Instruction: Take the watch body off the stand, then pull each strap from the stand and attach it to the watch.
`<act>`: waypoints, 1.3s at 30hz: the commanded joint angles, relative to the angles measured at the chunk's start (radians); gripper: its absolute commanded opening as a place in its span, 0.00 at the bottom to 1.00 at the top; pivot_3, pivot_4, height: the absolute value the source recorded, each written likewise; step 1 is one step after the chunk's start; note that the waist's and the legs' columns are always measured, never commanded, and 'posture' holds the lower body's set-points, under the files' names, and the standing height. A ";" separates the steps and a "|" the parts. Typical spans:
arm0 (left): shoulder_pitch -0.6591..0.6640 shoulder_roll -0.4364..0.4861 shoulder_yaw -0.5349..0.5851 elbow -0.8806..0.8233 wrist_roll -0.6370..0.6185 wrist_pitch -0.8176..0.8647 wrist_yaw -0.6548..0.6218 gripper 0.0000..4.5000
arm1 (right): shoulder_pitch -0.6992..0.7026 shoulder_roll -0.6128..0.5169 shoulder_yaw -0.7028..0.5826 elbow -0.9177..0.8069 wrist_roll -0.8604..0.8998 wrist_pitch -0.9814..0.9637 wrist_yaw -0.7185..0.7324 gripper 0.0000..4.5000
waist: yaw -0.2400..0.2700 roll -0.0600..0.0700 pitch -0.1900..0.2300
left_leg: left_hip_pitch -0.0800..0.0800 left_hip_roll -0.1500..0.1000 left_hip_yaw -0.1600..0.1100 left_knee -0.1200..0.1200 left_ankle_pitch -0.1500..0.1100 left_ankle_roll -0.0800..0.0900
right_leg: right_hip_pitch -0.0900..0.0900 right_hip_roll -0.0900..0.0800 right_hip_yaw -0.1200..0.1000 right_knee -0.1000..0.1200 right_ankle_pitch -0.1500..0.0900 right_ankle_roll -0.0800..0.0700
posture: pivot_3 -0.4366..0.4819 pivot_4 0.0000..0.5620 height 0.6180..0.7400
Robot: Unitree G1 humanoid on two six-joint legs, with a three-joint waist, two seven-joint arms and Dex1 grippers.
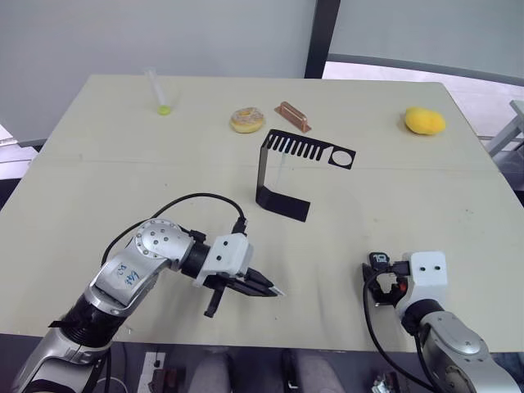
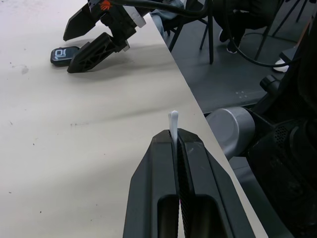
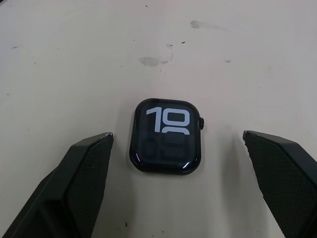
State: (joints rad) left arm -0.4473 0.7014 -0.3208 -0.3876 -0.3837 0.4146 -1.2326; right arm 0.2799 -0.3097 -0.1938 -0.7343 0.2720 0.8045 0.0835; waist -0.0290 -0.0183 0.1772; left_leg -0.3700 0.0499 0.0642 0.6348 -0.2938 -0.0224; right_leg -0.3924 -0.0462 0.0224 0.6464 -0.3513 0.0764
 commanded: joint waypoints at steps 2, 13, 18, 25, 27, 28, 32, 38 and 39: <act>0.012 -0.003 -0.002 -0.017 0.012 -0.024 0.002 0.00 | 0.020 0.009 0.004 0.023 -0.022 -0.013 0.001 0.99 | 0.000 0.000 0.000 | 0.000 0.000 0.000 0.000 0.000 0.000 | 0.000 0.003 0.007 0.000 0.000 0.000 | 0.48 0.27 1.00; 0.030 -0.011 -0.010 -0.006 0.038 -0.048 0.005 0.00 | 0.020 0.016 0.015 0.062 -0.008 -0.048 0.015 0.33 | 0.001 -0.006 -0.004 | 0.000 0.000 0.000 0.001 -0.001 0.002 | 0.000 0.004 0.013 0.000 0.000 0.002 | 0.48 0.27 1.00; 0.034 0.007 0.016 0.023 0.040 -0.076 -0.014 0.00 | 0.016 0.019 0.015 0.074 -0.003 -0.063 0.021 0.33 | 0.001 -0.007 -0.004 | 0.000 0.000 0.000 0.001 -0.002 0.003 | 0.000 0.004 0.013 0.001 0.000 0.002 | 0.48 0.27 1.00; 0.015 0.004 0.053 0.031 0.013 -0.082 -0.008 0.00 | -0.019 0.010 0.006 0.107 0.015 -0.086 0.045 0.33 | -0.001 -0.010 -0.006 | 0.000 0.000 0.000 0.001 -0.002 0.003 | 0.000 0.004 0.013 0.001 0.000 0.002 | 0.48 0.27 1.00; 0.017 0.002 0.072 0.031 -0.002 -0.084 -0.008 0.00 | -0.027 0.007 0.001 0.111 0.026 -0.091 0.061 0.33 | -0.001 -0.010 -0.006 | 0.001 0.000 0.000 0.001 -0.002 0.003 | 0.000 0.004 0.013 0.001 0.000 0.002 | 0.48 0.27 1.00; 0.018 0.002 0.082 0.033 -0.008 -0.088 -0.010 0.00 | -0.031 0.004 -0.002 0.112 0.035 -0.093 0.071 0.33 | -0.001 -0.010 -0.006 | 0.001 0.001 0.000 0.001 -0.002 0.003 | 0.000 0.004 0.013 0.002 0.000 0.002 | 0.48 0.27 1.00; 0.023 0.016 0.138 0.031 -0.043 -0.078 -0.011 0.00 | -0.049 -0.028 -0.044 0.099 0.105 -0.082 0.140 0.33 | -0.002 -0.010 -0.006 | 0.001 0.001 0.000 0.001 -0.002 0.003 | 0.000 0.004 0.013 0.002 0.000 0.002 | 0.48 0.27 1.00; 0.061 0.060 0.275 0.030 -0.105 -0.064 0.003 0.00 | -0.066 -0.118 -0.151 0.033 0.412 0.038 0.328 0.33 | -0.002 -0.009 -0.006 | 0.000 0.001 0.000 0.001 -0.002 0.003 | 0.000 0.004 0.013 0.002 0.000 0.002 | 0.48 0.27 1.00; 0.074 0.077 0.306 0.033 -0.115 -0.065 0.000 0.00 | -0.072 -0.137 -0.170 0.026 0.488 0.075 0.354 0.33 | -0.004 -0.009 -0.006 | 0.000 0.001 0.000 0.001 -0.002 0.003 | 0.000 0.004 0.013 0.002 0.000 0.002 | 0.48 0.27 1.00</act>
State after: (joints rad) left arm -0.3809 0.7543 -0.0851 -0.3398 -0.4688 0.3512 -1.2333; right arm 0.2164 -0.4248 -0.3156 -0.6480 0.6356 0.8378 0.3733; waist -0.0331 -0.0275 0.1714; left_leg -0.3696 0.0516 0.0645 0.6355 -0.2957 -0.0189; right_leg -0.3929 -0.0420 0.0355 0.6481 -0.3510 0.0779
